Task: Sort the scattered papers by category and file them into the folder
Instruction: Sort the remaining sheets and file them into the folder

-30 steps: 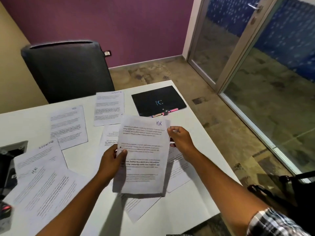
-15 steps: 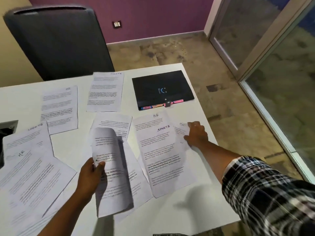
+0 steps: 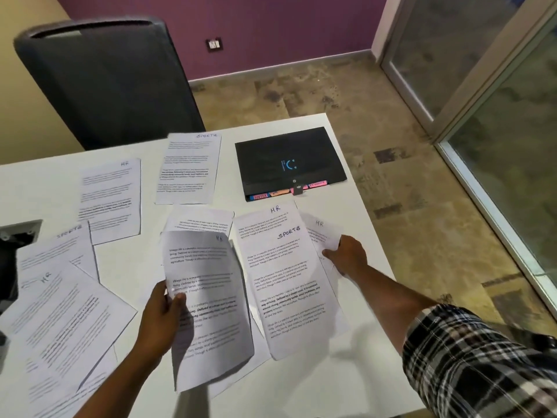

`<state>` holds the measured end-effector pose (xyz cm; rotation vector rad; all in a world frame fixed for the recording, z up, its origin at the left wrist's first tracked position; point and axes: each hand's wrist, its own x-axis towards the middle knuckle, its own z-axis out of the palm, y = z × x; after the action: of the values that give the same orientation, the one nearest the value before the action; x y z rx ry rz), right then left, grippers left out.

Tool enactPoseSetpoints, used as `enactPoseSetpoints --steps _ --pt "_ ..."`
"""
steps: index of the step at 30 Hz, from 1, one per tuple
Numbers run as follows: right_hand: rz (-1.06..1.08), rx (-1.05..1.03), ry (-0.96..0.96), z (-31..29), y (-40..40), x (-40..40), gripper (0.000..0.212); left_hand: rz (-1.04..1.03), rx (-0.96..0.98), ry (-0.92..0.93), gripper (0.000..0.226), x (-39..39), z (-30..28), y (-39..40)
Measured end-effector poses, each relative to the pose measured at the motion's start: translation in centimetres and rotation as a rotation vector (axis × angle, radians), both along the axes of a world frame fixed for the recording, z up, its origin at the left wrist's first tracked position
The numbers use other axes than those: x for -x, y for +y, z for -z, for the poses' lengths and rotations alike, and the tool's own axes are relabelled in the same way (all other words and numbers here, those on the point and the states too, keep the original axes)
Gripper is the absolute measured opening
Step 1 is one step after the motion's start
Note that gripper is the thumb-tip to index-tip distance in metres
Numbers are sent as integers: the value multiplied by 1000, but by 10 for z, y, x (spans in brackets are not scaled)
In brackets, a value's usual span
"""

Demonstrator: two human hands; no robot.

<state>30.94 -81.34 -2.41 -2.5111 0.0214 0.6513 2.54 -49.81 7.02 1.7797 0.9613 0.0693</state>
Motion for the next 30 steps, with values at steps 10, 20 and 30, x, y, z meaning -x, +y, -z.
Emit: enactPoseSetpoints --steps 10,20,30 --pt "199 -478 -290 -85 7 47 16 93 -82 -136 71 0 -29 6" --pt "257 -518 -559 -173 51 81 16 220 -163 -257 45 -4 -36 39" --pt "315 -851 -634 -250 113 109 20 155 -87 -273 46 19 -45 65"
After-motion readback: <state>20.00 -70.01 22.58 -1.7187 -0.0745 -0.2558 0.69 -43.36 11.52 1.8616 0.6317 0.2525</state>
